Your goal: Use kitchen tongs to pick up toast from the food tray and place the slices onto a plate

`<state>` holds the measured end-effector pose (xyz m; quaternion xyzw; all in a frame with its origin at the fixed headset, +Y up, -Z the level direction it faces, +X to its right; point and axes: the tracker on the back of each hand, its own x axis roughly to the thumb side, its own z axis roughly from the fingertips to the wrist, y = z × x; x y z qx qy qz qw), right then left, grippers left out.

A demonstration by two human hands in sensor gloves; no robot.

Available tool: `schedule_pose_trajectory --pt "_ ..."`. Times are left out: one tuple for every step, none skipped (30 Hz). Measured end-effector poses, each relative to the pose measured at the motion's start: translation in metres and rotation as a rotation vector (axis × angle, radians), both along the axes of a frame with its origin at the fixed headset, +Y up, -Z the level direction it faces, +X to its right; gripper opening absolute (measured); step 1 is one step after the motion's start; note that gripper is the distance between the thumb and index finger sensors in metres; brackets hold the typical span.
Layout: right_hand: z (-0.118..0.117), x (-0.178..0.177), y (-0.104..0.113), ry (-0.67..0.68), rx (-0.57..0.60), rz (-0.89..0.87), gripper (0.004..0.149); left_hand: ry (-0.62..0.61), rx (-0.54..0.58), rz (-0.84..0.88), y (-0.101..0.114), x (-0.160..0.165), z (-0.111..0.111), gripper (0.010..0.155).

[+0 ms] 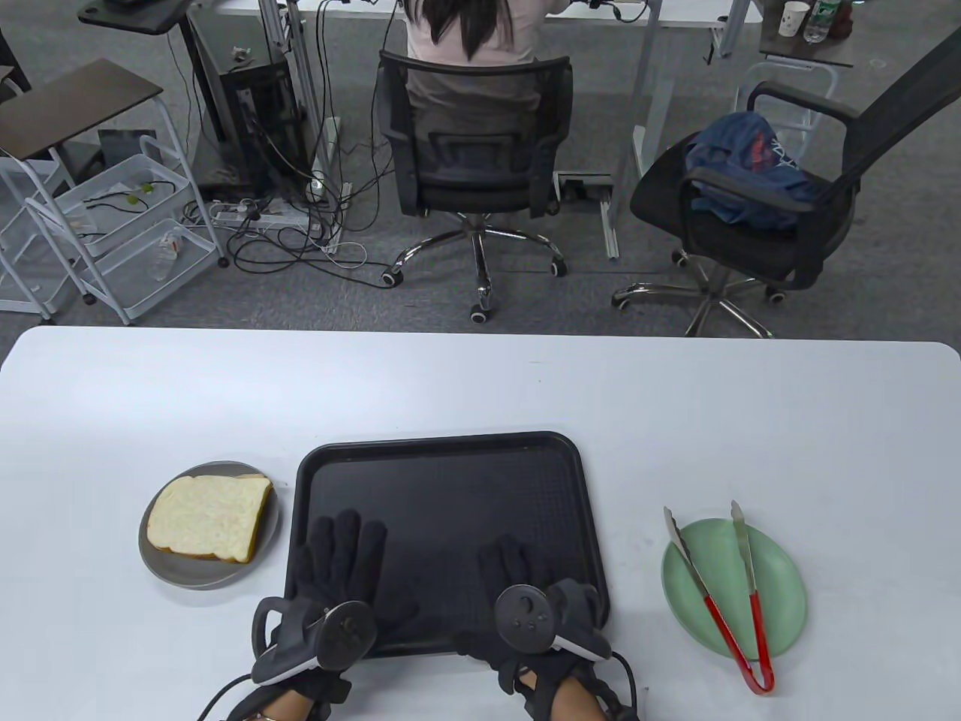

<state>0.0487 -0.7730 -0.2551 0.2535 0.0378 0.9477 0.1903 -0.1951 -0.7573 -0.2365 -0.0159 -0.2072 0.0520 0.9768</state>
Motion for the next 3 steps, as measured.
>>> schedule_pose_trajectory --pt "0.0001 -0.0002 -0.0001 0.002 -0.002 0.002 0.104 0.001 0.000 0.000 0.0000 0.0000 -0.0001 0.101" --pt "0.0001 -0.0003 -0.0002 0.003 -0.004 0.003 0.104 0.001 0.001 0.001 0.0001 -0.0001 -0.0001 0.101" --pt "0.0002 -0.0003 -0.0003 0.004 -0.006 0.004 0.104 0.002 0.000 0.002 0.0000 -0.0001 -0.0002 0.100"
